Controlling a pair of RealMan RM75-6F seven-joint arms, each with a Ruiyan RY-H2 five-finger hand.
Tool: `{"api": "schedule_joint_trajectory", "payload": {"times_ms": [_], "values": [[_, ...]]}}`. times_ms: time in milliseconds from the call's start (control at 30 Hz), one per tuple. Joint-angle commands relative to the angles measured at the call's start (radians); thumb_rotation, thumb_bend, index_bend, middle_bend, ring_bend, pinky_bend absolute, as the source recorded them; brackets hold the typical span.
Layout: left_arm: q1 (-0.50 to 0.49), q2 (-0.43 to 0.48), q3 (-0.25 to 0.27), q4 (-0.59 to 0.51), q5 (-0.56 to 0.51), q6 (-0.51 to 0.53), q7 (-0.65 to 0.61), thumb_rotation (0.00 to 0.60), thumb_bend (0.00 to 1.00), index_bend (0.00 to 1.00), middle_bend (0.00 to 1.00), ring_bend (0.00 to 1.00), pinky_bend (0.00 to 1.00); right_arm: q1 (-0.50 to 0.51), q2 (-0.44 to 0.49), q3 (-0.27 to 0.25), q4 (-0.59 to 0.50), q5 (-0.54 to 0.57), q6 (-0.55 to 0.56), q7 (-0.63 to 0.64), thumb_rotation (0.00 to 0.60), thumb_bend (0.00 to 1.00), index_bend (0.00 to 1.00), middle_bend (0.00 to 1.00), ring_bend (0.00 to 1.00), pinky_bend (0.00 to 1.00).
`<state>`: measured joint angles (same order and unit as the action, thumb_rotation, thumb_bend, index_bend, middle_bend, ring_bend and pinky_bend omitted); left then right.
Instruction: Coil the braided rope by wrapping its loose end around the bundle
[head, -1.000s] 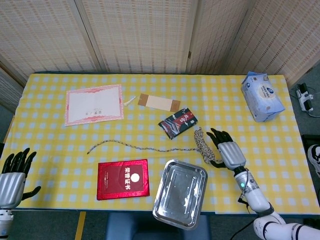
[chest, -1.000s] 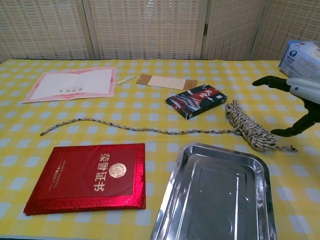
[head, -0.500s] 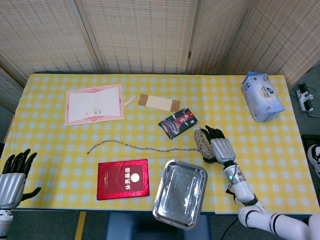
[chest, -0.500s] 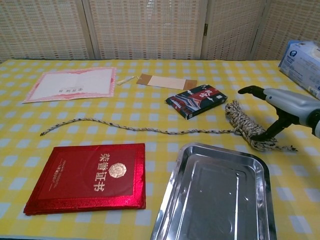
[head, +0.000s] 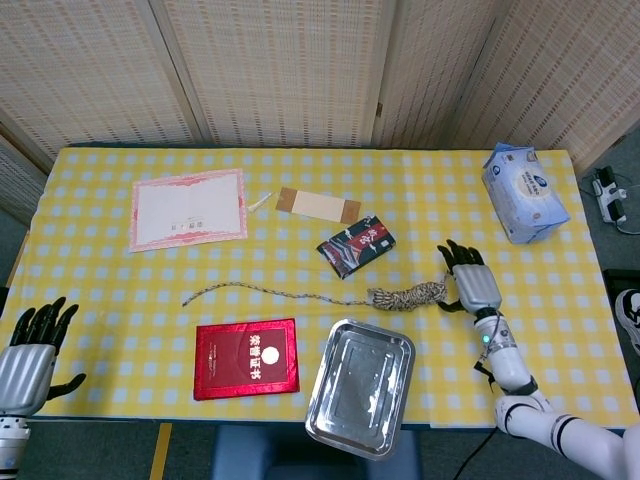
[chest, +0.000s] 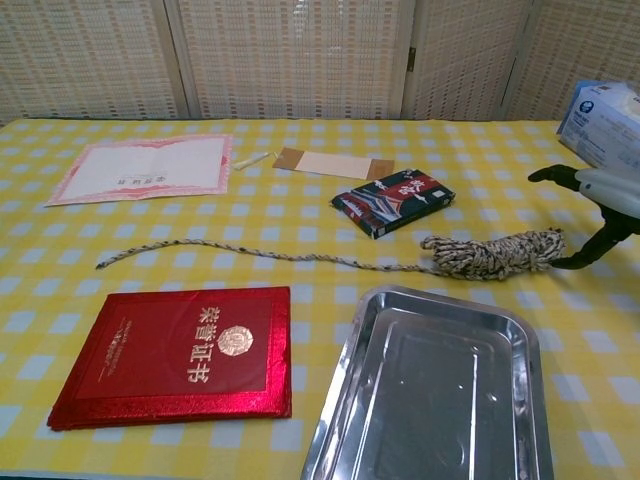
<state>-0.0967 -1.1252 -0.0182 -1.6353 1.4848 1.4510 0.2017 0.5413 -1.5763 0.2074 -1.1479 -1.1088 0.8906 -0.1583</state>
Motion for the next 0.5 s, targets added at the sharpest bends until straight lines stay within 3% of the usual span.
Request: {"api": "schedule_joint_trajectory", "payload": {"times_ms": [33, 233, 500], "values": [[0.0, 0.001, 0.0, -0.002, 0.0, 0.0, 0.003, 0.6, 0.13, 0.01, 0.01, 0.03, 0.0, 0.005, 0.022, -0.008, -0.024, -0.015, -0.012, 0.007, 0.6, 0.21, 0.0, 0.0, 0.08, 0.0], [0.005, 0.004, 0.001, -0.005, -0.007, 0.002, 0.003, 0.6, 0.13, 0.01, 0.01, 0.03, 0.0, 0.002, 0.07, -0.044, -0.101, -0.081, -0.009, 0.037, 0.6, 0.21, 0.01, 0.07, 0.16, 0.07], [0.005, 0.003, 0.004, 0.0, -0.007, -0.001, -0.005, 0.6, 0.13, 0.01, 0.01, 0.03, 0.0, 0.026, 0.061, -0.07, -0.096, -0.089, -0.034, -0.015, 0.6, 0.21, 0.19, 0.19, 0.26, 0.13]]}}
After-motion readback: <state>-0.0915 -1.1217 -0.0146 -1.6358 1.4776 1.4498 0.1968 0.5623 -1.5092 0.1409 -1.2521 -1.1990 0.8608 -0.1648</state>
